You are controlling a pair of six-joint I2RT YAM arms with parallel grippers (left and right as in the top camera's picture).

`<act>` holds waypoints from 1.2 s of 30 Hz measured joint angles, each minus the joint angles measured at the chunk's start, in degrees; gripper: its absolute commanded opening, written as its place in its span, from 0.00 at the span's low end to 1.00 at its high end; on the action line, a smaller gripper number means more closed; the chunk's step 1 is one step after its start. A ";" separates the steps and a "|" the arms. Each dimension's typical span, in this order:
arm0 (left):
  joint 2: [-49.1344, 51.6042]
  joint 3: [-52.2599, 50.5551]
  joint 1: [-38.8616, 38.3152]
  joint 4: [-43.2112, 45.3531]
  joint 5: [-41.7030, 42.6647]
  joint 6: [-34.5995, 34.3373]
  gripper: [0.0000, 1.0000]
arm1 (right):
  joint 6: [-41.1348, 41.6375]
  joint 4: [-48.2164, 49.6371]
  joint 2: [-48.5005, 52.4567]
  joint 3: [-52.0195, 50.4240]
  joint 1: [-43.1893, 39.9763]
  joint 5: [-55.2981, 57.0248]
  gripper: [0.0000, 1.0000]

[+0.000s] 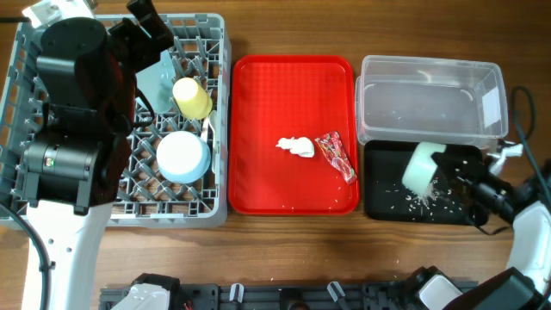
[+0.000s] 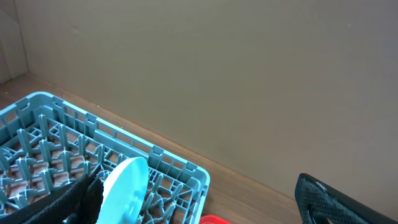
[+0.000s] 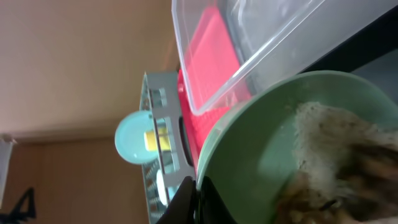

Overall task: Sort waste into correct bins and load items into the dishwasher rack
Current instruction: 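Tip the bowl to dump rice and scraps onto the black tray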

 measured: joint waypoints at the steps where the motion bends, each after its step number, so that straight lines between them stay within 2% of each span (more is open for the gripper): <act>1: 0.00 0.00 0.00 0.00 0.00 0.00 1.00 | -0.98 -0.33 0.00 0.00 -1.20 -1.03 0.04; 5: 0.00 0.00 0.00 0.00 -0.02 0.00 1.00 | -2.73 -2.43 0.00 0.00 -3.72 -3.61 0.04; 12: 0.00 0.00 0.00 0.00 -0.02 0.00 1.00 | -3.19 -3.21 0.00 0.00 -3.80 -9.35 0.04; 14: 0.00 0.00 0.00 0.00 0.00 0.00 1.00 | -3.19 -0.92 0.00 0.00 -3.80 -10.84 0.04; 19: 0.00 0.00 0.00 0.02 0.00 0.00 1.00 | -3.96 -4.22 0.02 -0.02 -3.80 -15.02 0.04; 25: 0.00 0.00 0.00 0.02 0.00 0.00 1.00 | -1.95 -3.78 0.02 -0.04 -3.80 -18.84 0.04; 33: 0.00 0.00 0.00 0.00 -0.02 0.00 1.00 | -1.38 -10.19 0.02 -0.09 -3.80 -19.87 0.04; 36: 0.00 0.00 0.00 0.02 0.00 0.00 1.00 | -0.98 -4.72 0.07 -0.22 -3.80 -19.93 0.04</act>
